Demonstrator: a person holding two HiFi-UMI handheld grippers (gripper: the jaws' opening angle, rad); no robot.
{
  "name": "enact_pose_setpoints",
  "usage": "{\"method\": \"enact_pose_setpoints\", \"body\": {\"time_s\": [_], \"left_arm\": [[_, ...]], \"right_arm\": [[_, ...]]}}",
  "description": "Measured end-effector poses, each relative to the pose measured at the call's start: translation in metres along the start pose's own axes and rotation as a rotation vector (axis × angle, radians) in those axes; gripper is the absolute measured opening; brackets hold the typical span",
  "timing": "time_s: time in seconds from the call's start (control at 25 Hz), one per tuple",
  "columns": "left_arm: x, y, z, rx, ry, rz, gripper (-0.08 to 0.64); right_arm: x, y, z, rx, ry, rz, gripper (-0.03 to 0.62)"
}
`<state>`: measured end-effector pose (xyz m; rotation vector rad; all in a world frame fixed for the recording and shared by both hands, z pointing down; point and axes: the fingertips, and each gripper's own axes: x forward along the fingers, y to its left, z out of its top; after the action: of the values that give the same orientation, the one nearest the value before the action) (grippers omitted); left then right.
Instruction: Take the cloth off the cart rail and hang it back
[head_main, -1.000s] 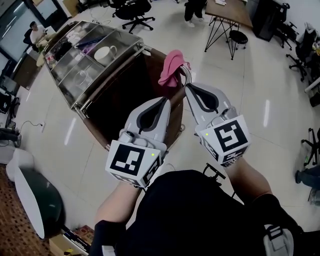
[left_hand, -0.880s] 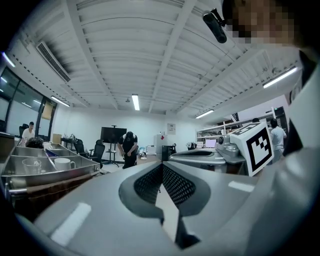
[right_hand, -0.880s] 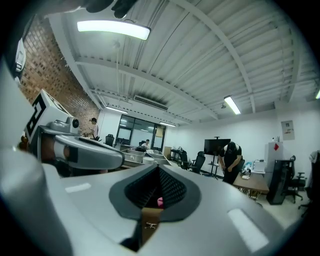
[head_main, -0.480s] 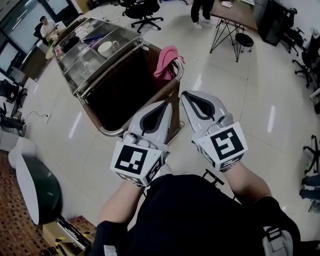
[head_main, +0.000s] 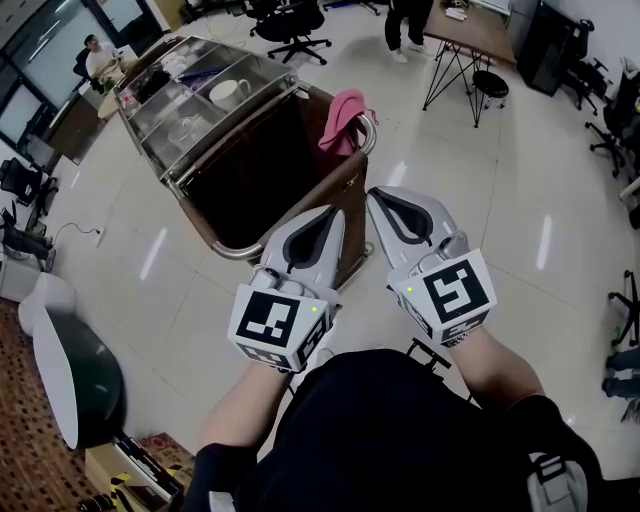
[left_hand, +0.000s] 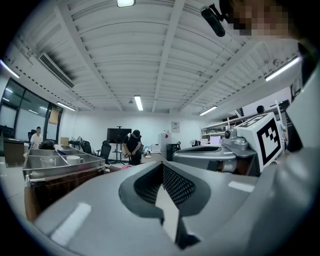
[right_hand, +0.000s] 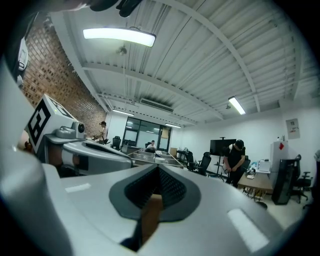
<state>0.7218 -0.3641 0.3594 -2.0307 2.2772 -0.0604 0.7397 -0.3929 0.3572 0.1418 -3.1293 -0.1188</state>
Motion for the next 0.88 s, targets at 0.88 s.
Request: {"method": "enact_pose_setpoints", "body": {"time_s": [0.88], "left_arm": [[-0.048,0.013,-0.009,0.016,-0.06,-0.045,0.0]], "right_arm": [[0.0,0.05,0.005,-0.1,-0.085,-0.05,0.0]]}}
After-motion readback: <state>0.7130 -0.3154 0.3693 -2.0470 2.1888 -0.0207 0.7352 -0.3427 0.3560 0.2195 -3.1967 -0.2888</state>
